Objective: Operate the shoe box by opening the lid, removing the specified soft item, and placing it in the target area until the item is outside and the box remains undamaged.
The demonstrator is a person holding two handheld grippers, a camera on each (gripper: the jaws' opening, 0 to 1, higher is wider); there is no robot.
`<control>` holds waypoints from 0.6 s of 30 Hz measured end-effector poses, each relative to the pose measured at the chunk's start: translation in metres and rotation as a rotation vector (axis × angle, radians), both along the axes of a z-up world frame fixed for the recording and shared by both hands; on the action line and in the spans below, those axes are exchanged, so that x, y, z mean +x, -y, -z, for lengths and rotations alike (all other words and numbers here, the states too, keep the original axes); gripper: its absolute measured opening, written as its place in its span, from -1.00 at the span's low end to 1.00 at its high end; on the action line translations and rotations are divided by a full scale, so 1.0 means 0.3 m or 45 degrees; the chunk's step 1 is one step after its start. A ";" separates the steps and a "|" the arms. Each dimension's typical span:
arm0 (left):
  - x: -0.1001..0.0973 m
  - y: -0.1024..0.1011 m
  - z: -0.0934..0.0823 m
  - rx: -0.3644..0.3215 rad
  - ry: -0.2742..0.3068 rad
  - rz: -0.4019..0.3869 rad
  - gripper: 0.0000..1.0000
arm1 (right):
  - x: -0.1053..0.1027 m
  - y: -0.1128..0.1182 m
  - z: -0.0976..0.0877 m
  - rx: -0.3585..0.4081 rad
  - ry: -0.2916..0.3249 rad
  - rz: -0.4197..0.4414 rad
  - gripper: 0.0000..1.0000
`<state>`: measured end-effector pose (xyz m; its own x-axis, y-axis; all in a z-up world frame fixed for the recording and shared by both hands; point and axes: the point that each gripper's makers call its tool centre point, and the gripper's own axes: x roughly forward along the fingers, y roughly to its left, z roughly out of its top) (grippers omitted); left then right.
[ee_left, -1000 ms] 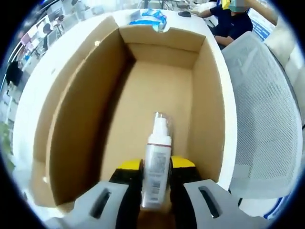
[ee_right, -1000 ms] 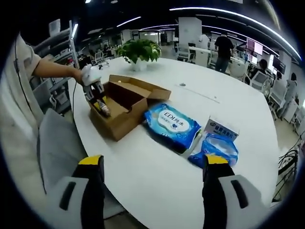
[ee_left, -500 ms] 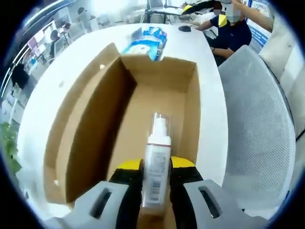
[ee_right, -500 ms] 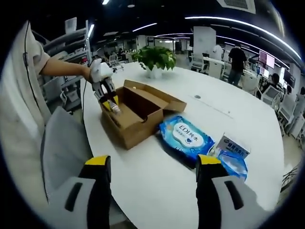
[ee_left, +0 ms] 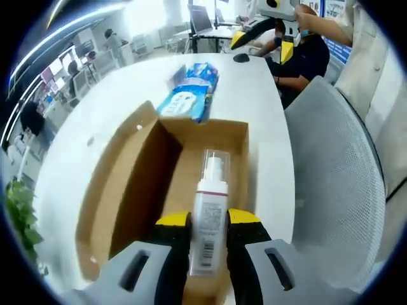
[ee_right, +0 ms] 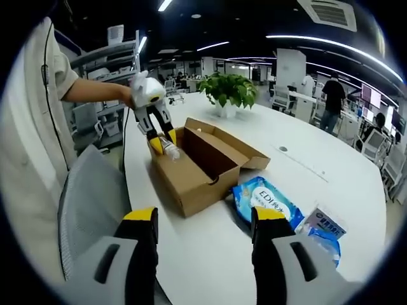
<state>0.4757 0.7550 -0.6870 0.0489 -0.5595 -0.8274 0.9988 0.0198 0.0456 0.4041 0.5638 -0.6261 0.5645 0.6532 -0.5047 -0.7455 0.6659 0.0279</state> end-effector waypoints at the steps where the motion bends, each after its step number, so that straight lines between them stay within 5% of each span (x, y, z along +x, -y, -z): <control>1: -0.011 0.009 -0.010 -0.010 -0.003 0.010 -0.63 | 0.001 -0.004 -0.001 0.001 0.002 -0.004 0.06; 18: -0.165 0.133 -0.111 -0.140 -0.098 0.146 -0.63 | -0.015 -0.181 -0.025 0.032 0.054 -0.195 -0.26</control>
